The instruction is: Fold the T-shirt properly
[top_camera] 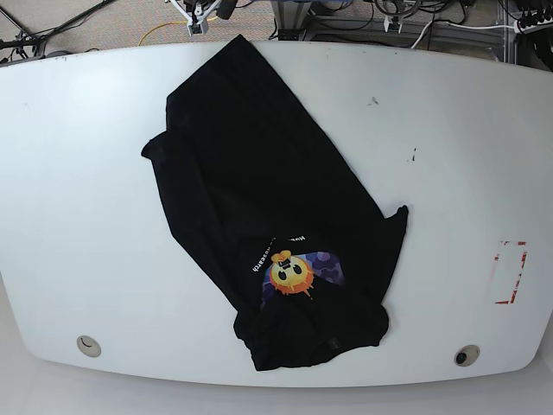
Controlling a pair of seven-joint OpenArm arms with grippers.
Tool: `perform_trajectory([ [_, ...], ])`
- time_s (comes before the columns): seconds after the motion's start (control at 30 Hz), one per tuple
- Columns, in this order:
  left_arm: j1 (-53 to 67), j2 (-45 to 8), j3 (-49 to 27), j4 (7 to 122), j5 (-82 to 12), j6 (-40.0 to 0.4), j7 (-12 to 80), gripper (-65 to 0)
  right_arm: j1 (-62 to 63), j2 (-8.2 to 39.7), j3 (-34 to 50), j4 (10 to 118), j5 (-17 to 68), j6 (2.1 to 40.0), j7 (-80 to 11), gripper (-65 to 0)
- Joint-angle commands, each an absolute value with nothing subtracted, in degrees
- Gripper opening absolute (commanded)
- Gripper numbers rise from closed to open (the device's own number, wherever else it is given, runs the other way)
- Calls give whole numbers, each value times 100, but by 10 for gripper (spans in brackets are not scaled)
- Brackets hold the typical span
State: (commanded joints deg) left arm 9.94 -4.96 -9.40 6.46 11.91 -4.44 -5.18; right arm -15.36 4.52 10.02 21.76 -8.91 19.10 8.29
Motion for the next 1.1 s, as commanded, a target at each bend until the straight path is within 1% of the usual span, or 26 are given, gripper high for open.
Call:
perform_trajectory([
  [0.03,593,-488,-927,303,1279,-470,-312,-300,-1209,400,980,1903,-945,1956,910,-533],
  [0.73,602,-488,-927,303,1244,-470,-330,-303,-1147,330,989,1895,-936,1956,910,-534],
  [0.83,629,-488,-936,303,1235,-470,-532,-304,-1262,330,1015,1930,-919,1956,910,-534],
  [0.93,708,-488,-945,303,1235,-470,-831,-304,-1464,321,1015,2352,-910,1956,910,-534],
  [1.1,804,-488,-945,303,1235,-462,-1059,-304,-2035,215,1015,3407,-901,1947,875,-534],
])
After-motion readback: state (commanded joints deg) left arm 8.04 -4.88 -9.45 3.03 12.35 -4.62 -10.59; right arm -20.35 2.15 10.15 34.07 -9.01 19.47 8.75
